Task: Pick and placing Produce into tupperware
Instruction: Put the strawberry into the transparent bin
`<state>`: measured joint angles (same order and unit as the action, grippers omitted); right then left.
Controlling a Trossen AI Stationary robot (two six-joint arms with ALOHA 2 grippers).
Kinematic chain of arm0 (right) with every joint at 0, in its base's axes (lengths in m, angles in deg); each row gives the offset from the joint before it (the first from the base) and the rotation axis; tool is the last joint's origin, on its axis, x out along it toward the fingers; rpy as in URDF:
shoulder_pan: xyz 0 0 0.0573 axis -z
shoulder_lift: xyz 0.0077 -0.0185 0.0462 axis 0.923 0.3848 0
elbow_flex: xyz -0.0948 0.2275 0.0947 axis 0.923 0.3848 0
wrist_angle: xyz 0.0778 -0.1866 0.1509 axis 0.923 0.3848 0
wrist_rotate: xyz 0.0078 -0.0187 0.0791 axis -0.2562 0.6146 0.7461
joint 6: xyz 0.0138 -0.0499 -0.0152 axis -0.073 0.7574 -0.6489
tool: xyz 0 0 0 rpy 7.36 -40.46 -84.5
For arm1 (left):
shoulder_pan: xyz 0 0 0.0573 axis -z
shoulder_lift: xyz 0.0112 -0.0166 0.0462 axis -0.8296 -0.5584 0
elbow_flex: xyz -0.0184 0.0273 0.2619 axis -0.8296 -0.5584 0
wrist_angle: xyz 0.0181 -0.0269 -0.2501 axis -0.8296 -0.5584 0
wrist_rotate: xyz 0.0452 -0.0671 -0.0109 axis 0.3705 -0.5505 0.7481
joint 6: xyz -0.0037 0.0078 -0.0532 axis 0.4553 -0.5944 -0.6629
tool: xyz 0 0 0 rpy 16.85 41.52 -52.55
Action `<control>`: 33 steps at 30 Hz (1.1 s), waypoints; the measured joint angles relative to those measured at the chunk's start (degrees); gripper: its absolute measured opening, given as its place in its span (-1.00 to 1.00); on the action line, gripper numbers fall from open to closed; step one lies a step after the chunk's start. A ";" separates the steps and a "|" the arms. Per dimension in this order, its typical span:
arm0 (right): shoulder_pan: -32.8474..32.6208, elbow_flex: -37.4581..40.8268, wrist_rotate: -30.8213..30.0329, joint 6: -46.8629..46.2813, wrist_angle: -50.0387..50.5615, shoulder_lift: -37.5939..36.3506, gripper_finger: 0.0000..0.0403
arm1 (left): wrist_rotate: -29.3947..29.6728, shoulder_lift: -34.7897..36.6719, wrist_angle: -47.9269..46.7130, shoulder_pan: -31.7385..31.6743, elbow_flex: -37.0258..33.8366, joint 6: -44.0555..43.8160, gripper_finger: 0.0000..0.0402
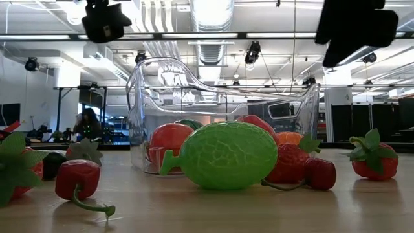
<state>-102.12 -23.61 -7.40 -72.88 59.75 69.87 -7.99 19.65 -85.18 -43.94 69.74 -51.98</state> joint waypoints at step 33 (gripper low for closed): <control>-8.34 -18.92 -0.64 7.42 19.18 24.77 0.21 | -1.34 0.38 22.78 0.11 -15.57 -8.82 -0.06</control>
<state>-110.46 -42.53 -8.03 -65.46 78.93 94.64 -9.33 20.03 -62.41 -43.83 54.17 -60.80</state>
